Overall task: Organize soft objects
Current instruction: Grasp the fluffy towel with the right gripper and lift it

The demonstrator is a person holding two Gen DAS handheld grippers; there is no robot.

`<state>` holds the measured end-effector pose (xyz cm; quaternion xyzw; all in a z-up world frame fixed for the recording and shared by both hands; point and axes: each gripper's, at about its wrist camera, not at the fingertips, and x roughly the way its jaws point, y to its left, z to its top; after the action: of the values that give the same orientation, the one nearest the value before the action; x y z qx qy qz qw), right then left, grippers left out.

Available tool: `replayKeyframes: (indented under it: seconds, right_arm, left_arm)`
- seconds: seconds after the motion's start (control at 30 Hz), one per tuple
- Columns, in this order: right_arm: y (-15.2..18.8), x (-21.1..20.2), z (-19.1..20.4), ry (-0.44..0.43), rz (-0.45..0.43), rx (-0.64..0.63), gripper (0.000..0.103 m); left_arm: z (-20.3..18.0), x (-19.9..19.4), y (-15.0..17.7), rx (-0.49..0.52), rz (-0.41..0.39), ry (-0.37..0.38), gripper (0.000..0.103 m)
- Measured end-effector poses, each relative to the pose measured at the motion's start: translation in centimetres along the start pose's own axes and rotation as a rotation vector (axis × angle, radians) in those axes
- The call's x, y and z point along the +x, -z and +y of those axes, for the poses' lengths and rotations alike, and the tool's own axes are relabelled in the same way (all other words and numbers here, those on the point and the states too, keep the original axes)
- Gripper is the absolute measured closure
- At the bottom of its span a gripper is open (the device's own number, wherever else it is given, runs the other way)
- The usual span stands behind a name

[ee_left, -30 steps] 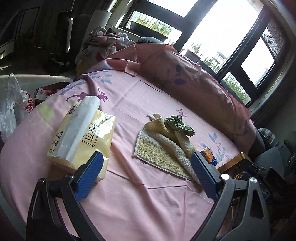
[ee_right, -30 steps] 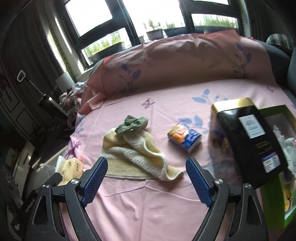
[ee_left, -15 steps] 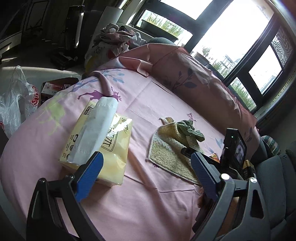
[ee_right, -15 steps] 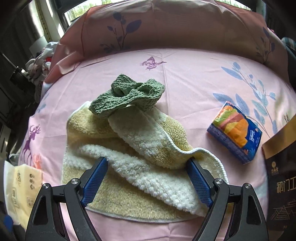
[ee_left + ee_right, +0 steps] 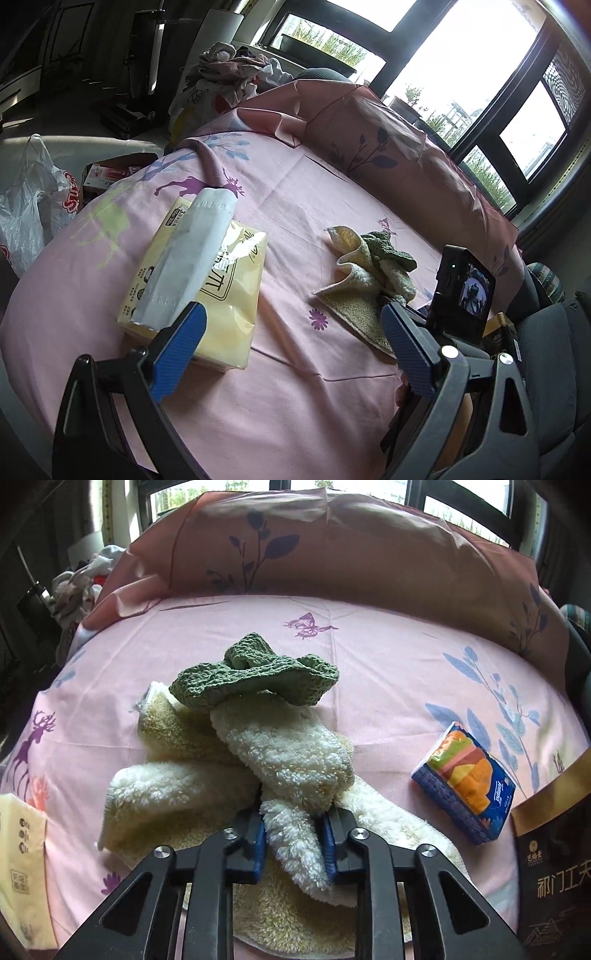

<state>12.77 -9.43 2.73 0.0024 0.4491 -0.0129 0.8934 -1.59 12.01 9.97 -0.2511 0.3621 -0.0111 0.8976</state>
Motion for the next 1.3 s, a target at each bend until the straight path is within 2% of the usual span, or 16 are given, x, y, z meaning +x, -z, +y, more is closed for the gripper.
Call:
replayKeyframes:
  seconds: [0.2, 0.37, 0.53, 0.6, 0.77, 0.87, 0.93, 1.0, 1.07, 1.1, 1.2, 1.3]
  right_arm:
    - [1.8, -4.9, -0.8, -0.184, 0.066, -0.046, 0.083]
    - [4.4, -10.6, -2.0, -0.267, 0.071, -0.086, 0.083]
    - [7.3, -14.2, -2.9, -0.376, 0.056, -0.131, 0.083]
    - [8.0, -14.0, -3.2, -0.378, 0.044, -0.129, 0.083]
    - [8.8, -9.5, -4.4, -0.307, 0.168, -0.078, 0.083]
    - [9.3, -7.1, -5.3, -0.311, 0.256, -0.062, 0.076]
    - [9.2, -7.0, -6.0, -0.346, 0.259, -0.026, 0.073]
    - [9.0, -7.5, -6.4, -0.349, 0.276, -0.008, 0.05]
    - [9.1, -8.5, -6.7, -0.326, 0.261, -0.019, 0.033]
    - [9.0, -9.1, -6.8, -0.312, 0.237, -0.024, 0.03]
    - [8.6, -10.9, -7.6, -0.291, 0.162, -0.032, 0.029]
    - [8.1, -12.2, -9.3, -0.317, 0.125, 0.038, 0.029]
  left_arm:
    - [-0.1, 0.0, 0.1, -0.002, 0.008, 0.0, 0.008]
    - [-0.6, 0.3, 0.4, 0.03, 0.027, -0.002, 0.008]
    - [-1.2, 0.7, 0.9, 0.05, 0.064, 0.015, 0.008]
    - [-1.8, 1.1, 1.3, 0.077, 0.091, 0.016, 0.008]
    - [-3.3, 2.3, 2.5, 0.145, 0.152, 0.008, 0.008]
    - [-4.2, 2.8, 3.2, 0.187, 0.169, 0.002, 0.008]
    - [-4.6, 3.0, 3.5, 0.194, 0.165, -0.013, 0.008]
    - [-5.1, 3.2, 3.8, 0.215, 0.176, -0.005, 0.008]
    - [-5.5, 3.4, 4.1, 0.23, 0.189, 0.005, 0.008]
    - [-5.7, 3.5, 4.2, 0.237, 0.194, 0.009, 0.008]
    - [-6.3, 3.6, 4.7, 0.259, 0.201, 0.001, 0.008]
    - [-6.5, 3.9, 5.0, 0.266, 0.212, -0.009, 0.008]
